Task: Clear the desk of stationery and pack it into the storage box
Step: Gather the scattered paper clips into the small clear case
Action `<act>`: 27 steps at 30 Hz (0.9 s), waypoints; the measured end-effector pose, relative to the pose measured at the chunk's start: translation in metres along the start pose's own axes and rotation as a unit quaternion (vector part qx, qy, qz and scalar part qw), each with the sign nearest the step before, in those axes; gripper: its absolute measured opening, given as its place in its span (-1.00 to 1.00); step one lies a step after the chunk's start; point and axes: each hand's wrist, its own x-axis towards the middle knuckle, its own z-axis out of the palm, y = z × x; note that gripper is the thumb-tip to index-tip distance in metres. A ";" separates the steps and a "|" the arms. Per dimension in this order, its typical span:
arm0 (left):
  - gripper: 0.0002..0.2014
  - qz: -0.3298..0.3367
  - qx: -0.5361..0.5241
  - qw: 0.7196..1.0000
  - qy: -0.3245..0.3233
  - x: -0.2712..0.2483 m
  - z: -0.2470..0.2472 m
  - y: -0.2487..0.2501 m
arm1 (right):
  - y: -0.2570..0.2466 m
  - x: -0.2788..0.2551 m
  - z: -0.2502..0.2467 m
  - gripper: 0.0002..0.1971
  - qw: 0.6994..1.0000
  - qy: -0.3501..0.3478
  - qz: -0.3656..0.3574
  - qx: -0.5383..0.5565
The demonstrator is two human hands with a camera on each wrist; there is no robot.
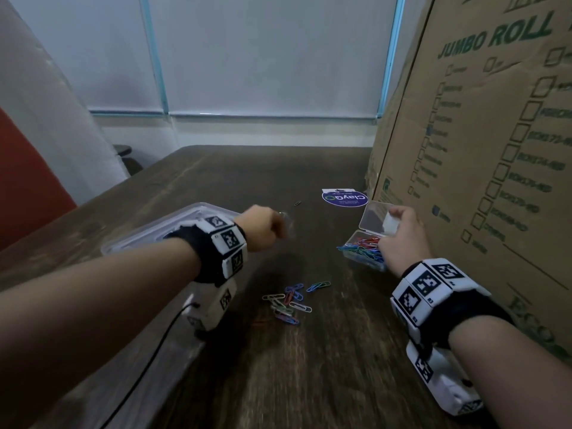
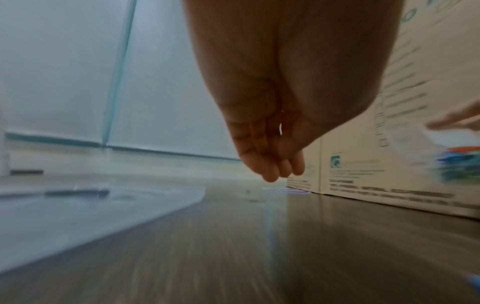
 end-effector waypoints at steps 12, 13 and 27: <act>-0.43 -0.028 0.078 0.994 -0.067 0.137 0.020 -0.011 | -0.004 0.069 0.036 -0.45 0.999 -0.021 -0.030 -0.026; -0.42 -0.031 0.091 0.993 -0.071 0.145 0.020 -0.011 | -0.005 0.073 0.037 -0.46 0.999 -0.022 -0.032 -0.024; -0.43 0.020 0.092 0.988 -0.118 0.132 0.017 0.004 | -0.010 0.082 0.040 -0.48 0.999 0.001 -0.035 -0.020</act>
